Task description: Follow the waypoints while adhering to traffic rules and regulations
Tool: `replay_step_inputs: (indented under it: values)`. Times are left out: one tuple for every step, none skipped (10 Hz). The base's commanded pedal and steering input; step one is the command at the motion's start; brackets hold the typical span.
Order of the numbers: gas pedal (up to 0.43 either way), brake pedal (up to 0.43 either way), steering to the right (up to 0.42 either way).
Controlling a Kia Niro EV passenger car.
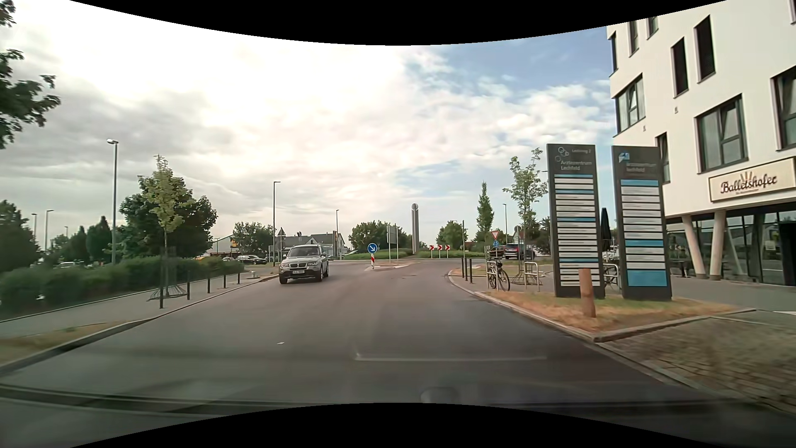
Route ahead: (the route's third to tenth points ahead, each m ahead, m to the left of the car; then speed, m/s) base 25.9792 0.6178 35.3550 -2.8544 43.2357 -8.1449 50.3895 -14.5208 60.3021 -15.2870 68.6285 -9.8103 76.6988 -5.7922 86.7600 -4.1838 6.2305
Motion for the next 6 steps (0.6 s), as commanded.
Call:
replay_step_inputs:
  values:
    - [0.087, 0.000, -0.022]
    - [0.087, 0.000, -0.021]
    - [0.087, 0.000, -0.022]
    - [0.087, 0.000, -0.022]
    - [0.087, 0.000, -0.021]
    - [0.098, 0.000, -0.019]
